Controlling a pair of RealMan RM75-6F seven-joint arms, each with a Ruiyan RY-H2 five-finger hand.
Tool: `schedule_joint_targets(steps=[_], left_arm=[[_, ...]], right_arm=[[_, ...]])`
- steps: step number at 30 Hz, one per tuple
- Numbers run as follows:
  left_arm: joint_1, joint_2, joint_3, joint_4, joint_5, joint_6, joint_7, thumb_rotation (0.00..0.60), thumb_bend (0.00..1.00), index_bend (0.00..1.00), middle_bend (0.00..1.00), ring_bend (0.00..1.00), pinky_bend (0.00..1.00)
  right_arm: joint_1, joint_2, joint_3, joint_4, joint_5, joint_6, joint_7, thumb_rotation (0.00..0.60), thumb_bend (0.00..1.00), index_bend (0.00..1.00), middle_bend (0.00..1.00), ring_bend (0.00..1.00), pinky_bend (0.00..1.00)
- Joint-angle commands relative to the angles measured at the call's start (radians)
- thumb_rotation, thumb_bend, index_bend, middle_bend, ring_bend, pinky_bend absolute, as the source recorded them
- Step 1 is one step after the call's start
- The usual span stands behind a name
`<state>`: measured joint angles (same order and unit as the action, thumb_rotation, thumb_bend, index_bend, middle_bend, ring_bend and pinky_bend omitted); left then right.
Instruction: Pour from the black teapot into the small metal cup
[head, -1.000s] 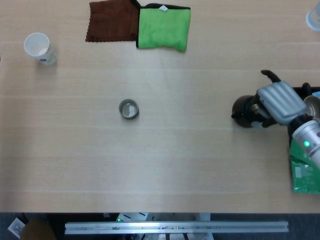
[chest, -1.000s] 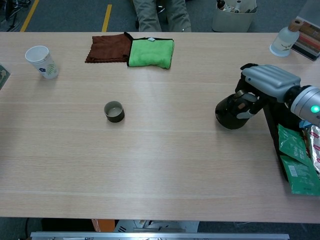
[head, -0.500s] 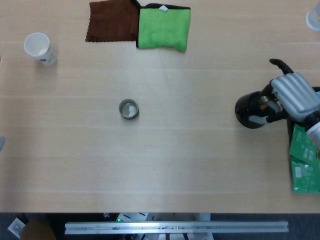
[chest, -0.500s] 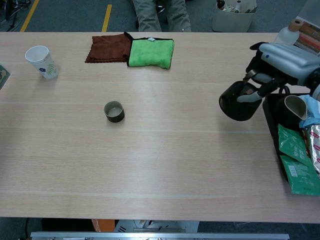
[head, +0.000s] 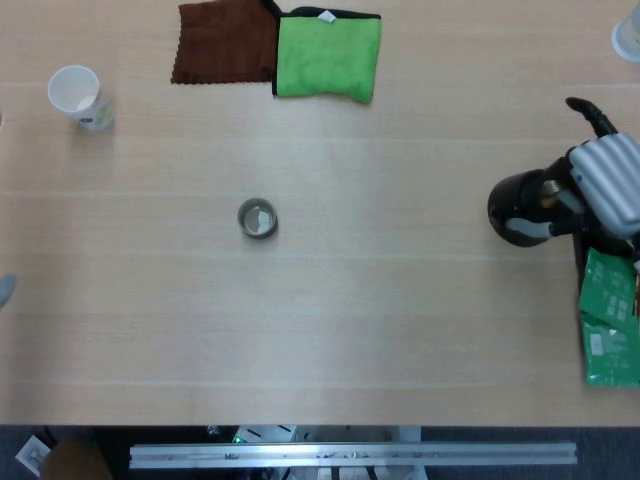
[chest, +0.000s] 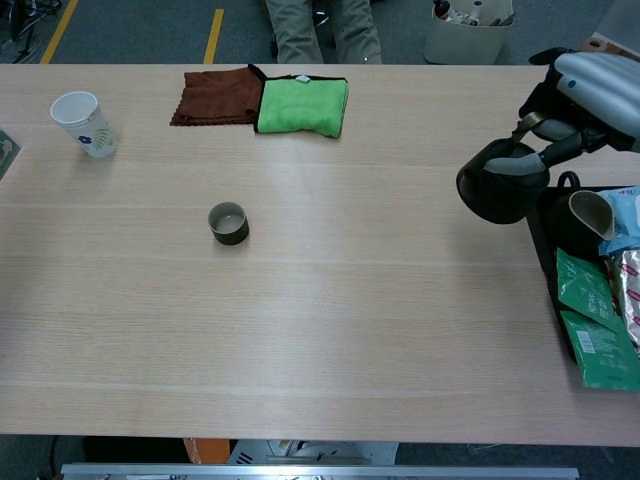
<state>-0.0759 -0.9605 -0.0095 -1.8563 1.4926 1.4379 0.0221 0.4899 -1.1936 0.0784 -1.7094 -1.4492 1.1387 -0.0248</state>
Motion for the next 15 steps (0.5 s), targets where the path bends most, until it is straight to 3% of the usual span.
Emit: schedule_joint_targets(steps=[1,5,10,15], left_arm=[[-0.003,-0.004,0.000,0.001,0.005,-0.001,-0.001,0.600,0.25,0.16,0.10,0.08,0.16],[-0.004,-0.006,0.000,0.005,0.009,0.000,-0.006,0.600,0.25,0.16,0.10,0.08,0.16],[-0.005,-0.009,0.001,0.010,0.010,-0.003,-0.012,0.600,0.25,0.16,0.10,0.08,0.16],[-0.007,-0.012,0.000,0.015,0.011,-0.001,-0.015,0.600,0.25,0.16,0.10,0.08,0.16]], right_arm=[[-0.020,-0.019,-0.004,0.012,-0.046,0.050,-0.032,0.364,0.05,1.00,0.95,1.00,0.11],[-0.033,-0.030,-0.001,0.022,-0.077,0.095,-0.053,0.375,0.08,1.00,0.96,1.00,0.12],[-0.045,-0.047,-0.003,0.041,-0.109,0.134,-0.069,0.394,0.27,1.00,0.96,1.00,0.15],[-0.050,-0.053,-0.006,0.047,-0.112,0.136,-0.084,0.394,0.31,1.00,0.96,1.00,0.16]])
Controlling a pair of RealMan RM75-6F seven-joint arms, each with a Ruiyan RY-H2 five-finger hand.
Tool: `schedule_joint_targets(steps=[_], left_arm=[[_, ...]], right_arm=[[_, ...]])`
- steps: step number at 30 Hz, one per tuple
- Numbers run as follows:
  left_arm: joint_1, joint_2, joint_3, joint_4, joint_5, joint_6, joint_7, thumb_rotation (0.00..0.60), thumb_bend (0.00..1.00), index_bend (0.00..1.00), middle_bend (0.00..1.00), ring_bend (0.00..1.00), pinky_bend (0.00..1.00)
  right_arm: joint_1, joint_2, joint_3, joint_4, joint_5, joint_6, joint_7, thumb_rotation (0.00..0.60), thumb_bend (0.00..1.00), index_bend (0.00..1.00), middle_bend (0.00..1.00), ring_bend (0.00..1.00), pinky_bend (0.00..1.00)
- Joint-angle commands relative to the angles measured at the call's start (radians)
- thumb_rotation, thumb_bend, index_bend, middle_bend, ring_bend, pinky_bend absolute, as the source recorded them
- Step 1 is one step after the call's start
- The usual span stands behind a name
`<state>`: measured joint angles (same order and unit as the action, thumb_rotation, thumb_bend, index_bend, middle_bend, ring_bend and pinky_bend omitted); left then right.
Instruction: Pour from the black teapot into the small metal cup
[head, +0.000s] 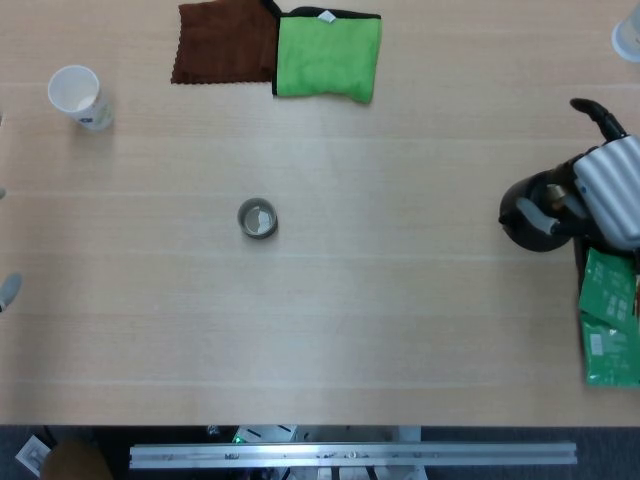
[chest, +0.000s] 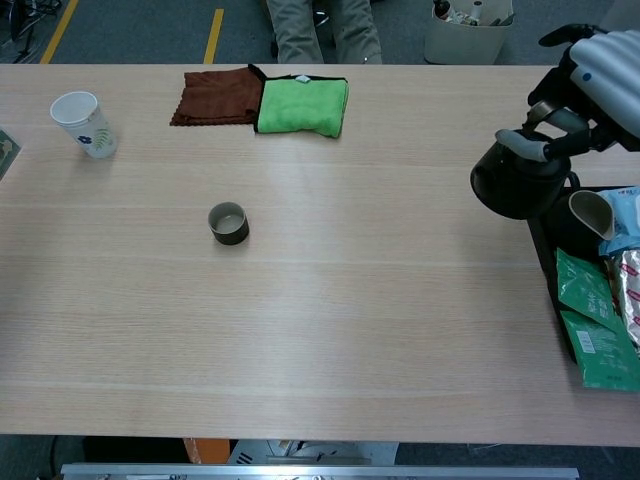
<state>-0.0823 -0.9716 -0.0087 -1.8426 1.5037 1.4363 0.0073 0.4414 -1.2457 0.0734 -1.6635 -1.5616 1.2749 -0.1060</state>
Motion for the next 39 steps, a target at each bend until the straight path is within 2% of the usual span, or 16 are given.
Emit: schedule_joint_targets(steps=[1,10,22,31,36,39], left_arm=[[-0.001,-0.001,-0.001,0.002,-0.001,0.000,-0.001,0.600,0.25,0.16,0.10,0.08,0.16],[-0.042,-0.005,-0.011,0.022,-0.002,-0.056,0.004,0.600,0.25,0.16,0.10,0.08,0.16],[-0.198,-0.043,-0.008,0.053,0.036,-0.285,-0.018,0.600,0.25,0.16,0.11,0.08,0.16],[-0.329,-0.168,-0.032,0.158,-0.030,-0.476,-0.079,0.600,0.25,0.16,0.12,0.09,0.16],[-0.386,-0.236,-0.050,0.203,-0.086,-0.545,-0.025,0.600,0.25,0.16,0.12,0.09,0.16],[-0.406,-0.293,-0.064,0.236,-0.119,-0.546,0.026,0.600,0.25,0.20,0.14,0.09,0.16]], right_arm=[[-0.002,-0.002,0.000,0.003,0.001,0.000,-0.005,0.393,0.32,1.00,0.96,1.00,0.16],[-0.013,0.006,-0.001,0.007,0.011,0.001,-0.025,0.394,0.36,1.00,0.96,1.00,0.17],[-0.021,0.018,0.008,0.012,0.046,-0.015,-0.036,0.399,0.37,1.00,0.96,1.00,0.17],[-0.013,0.019,0.029,0.018,0.092,-0.043,-0.041,0.405,0.36,1.00,0.96,1.00,0.17],[-0.014,0.027,0.036,0.016,0.111,-0.048,-0.045,0.407,0.36,1.00,0.96,1.00,0.17],[-0.014,0.036,0.041,0.013,0.120,-0.051,-0.042,0.409,0.36,1.00,0.96,1.00,0.17]])
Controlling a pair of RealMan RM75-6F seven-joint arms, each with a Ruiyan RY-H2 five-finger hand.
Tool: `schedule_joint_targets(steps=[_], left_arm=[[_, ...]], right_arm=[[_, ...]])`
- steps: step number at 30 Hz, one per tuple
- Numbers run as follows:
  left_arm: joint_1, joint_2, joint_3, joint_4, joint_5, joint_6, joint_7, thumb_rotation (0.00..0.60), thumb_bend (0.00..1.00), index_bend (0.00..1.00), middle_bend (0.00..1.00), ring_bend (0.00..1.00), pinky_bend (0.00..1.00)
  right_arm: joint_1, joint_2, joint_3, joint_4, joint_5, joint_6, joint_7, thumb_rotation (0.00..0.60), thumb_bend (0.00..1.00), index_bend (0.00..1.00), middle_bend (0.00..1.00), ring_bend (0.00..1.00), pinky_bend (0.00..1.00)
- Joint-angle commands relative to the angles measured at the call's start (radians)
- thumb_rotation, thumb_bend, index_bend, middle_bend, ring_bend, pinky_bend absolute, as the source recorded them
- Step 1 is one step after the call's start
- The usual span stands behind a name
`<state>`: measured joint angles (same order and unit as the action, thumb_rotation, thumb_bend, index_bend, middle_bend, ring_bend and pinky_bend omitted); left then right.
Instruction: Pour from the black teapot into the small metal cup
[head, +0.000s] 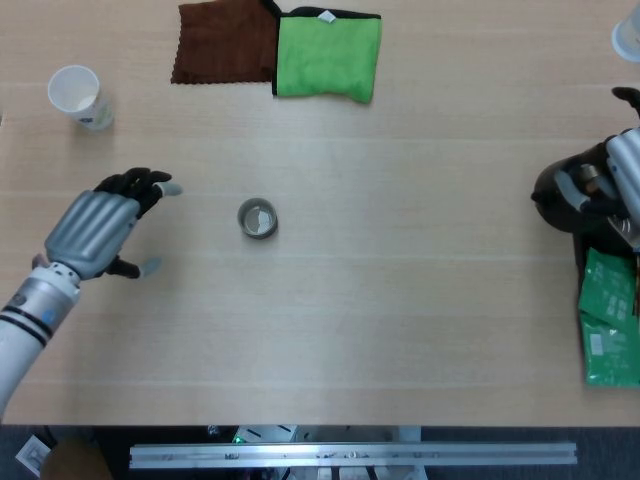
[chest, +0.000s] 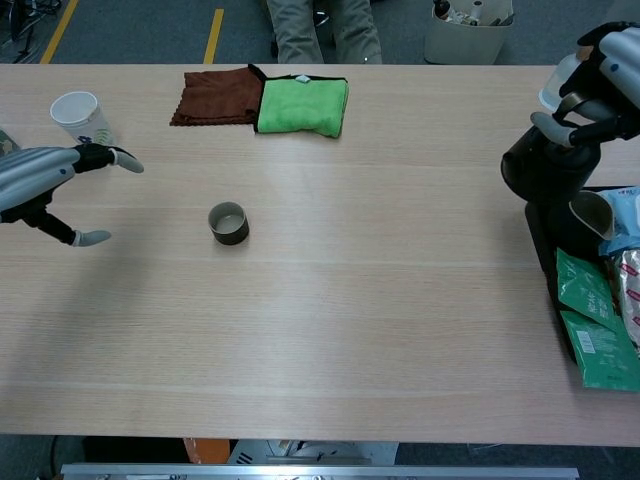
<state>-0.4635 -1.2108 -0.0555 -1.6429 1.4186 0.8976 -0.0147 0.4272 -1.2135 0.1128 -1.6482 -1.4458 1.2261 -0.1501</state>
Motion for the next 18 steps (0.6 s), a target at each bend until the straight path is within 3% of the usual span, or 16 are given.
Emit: schedule_joint_targets(steps=[1,4,18], left_arm=[[-0.028,-0.086,-0.022,0.060,-0.039,0.007,0.071,0.600,0.25,0.23,0.16,0.11,0.16],[-0.043,-0.147,-0.026,0.110,-0.062,0.006,0.110,0.600,0.25,0.27,0.18,0.13,0.16],[-0.125,-0.285,-0.047,0.179,-0.204,-0.063,0.242,0.600,0.25,0.24,0.17,0.13,0.16]], right_arm=[[0.000,0.008,0.004,-0.004,0.006,-0.003,0.002,0.409,0.36,1.00,0.96,1.00,0.17],[-0.002,0.018,0.006,-0.011,0.010,-0.003,0.004,0.410,0.36,1.00,0.96,1.00,0.17],[-0.008,0.045,0.005,-0.028,0.016,-0.011,0.020,0.412,0.36,1.00,0.96,1.00,0.17]])
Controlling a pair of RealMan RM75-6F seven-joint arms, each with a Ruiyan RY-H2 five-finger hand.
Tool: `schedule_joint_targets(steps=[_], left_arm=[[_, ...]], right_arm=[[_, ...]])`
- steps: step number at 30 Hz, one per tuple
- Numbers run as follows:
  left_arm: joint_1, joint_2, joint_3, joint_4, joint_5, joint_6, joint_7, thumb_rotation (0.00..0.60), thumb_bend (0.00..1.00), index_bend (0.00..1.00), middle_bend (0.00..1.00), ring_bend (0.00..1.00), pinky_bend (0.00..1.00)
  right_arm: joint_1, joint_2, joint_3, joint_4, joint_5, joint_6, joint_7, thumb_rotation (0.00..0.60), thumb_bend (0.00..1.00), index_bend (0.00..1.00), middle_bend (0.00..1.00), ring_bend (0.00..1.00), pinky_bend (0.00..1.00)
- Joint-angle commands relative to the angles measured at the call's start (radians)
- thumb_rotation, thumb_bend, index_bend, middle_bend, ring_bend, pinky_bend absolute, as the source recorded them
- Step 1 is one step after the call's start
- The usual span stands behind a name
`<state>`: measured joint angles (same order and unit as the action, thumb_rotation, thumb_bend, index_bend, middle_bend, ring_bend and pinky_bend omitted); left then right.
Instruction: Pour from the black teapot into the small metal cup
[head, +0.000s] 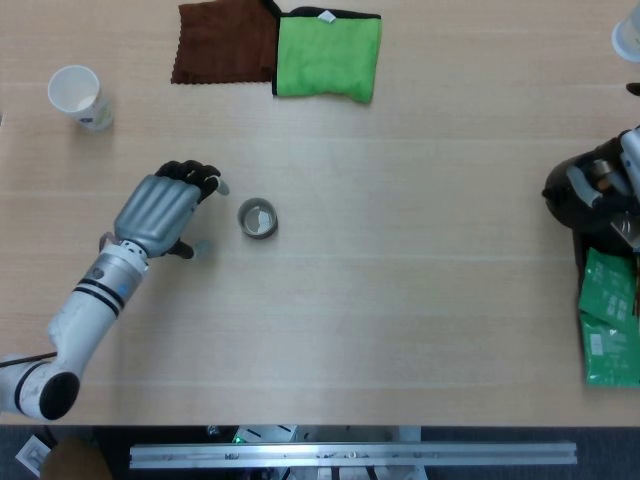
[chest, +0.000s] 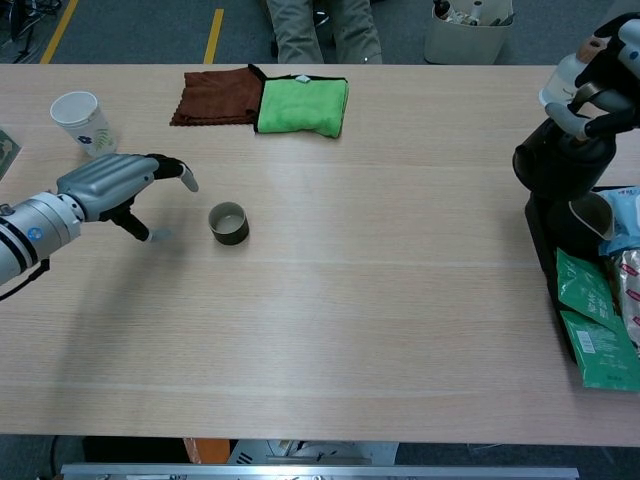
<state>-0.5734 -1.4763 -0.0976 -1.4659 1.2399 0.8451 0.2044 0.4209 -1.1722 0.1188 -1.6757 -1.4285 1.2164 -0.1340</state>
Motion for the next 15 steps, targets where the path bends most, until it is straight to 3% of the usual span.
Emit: schedule_joint_targets(steps=[1,15], left_arm=[[-0.019,-0.025,-0.005,0.002,-0.033,-0.011,0.031,0.600,0.25,0.23,0.17,0.13,0.16],[-0.090,-0.153,-0.011,0.043,-0.116,-0.005,0.167,0.600,0.25,0.24,0.17,0.13,0.16]], right_arm=[[-0.002,0.006,-0.002,-0.001,-0.001,-0.001,0.005,0.412,0.36,1.00,0.96,1.00,0.17],[-0.013,0.027,-0.007,0.012,-0.014,0.003,0.054,0.410,0.36,1.00,0.96,1.00,0.17]])
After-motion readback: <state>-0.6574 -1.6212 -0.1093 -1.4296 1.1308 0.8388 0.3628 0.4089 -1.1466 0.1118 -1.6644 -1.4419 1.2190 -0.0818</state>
